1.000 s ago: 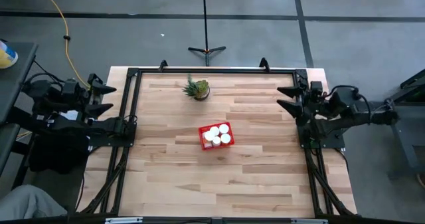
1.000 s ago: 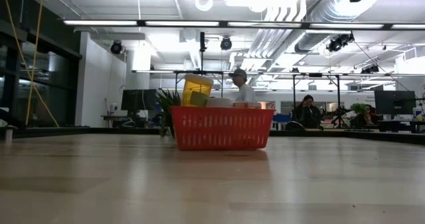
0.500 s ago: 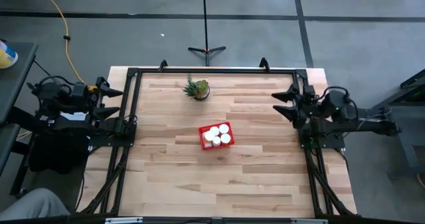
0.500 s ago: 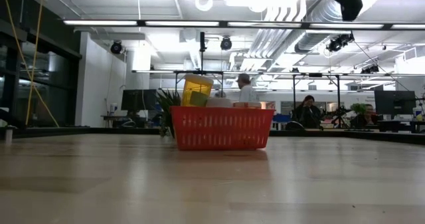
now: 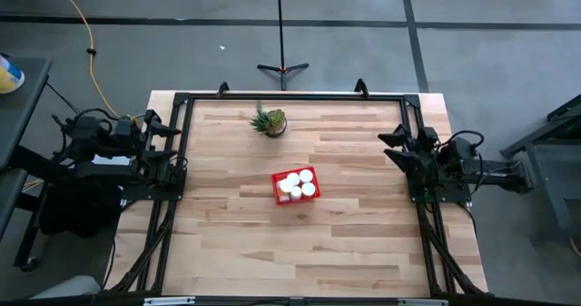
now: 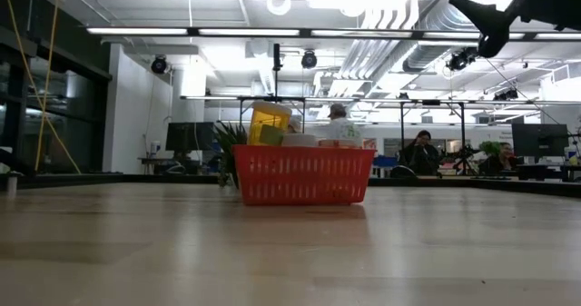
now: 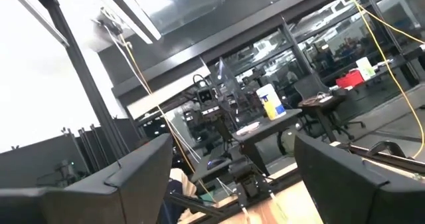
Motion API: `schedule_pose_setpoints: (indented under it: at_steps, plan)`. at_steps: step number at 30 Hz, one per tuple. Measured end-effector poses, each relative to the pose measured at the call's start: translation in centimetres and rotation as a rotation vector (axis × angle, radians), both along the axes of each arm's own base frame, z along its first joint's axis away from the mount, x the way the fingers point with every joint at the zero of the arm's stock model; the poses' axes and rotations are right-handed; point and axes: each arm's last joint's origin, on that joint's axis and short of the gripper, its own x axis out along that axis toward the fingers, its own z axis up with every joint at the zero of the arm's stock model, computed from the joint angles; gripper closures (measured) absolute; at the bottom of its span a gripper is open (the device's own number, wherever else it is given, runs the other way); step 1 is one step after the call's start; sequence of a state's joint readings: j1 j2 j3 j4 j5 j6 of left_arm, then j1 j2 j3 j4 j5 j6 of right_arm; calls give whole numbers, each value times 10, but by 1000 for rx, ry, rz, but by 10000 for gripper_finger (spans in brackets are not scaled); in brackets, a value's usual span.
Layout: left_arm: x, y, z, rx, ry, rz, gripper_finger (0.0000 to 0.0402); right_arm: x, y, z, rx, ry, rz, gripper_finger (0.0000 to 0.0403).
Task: Pick and place pill bottles into a basket
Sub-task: Return to Home Position
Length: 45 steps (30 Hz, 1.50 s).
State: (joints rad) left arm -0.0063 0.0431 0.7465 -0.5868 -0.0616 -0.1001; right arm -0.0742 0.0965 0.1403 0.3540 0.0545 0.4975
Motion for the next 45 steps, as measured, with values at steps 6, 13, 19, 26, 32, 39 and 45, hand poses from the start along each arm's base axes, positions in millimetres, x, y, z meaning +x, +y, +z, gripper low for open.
schedule_pose_setpoints:
  at_steps: [6, 13, 19, 26, 32, 39, 45]
  plan:
    - [6, 0, -11, -10, -42, -1, 85, -3, 0, -4, 4, 11, 0, 98]
    - [11, 0, -16, -16, -19, -2, 85, -3, 0, -5, 26, 23, 5, 98]
    - [27, 0, -26, -7, -71, -9, 85, -3, 0, -6, 31, 26, 10, 98]
    - [50, -2, -49, -13, -121, -44, 85, -3, 0, -6, 43, 28, 19, 98]
    - [64, -2, -68, -34, -149, -64, 85, -1, 1, -12, 70, 89, 48, 98]
    - [73, -2, -83, -59, -170, -67, 85, 0, 2, -13, 38, 106, 81, 98]
    - [81, -2, -100, -88, -186, -66, 85, 0, 2, -14, 2, 119, 81, 98]
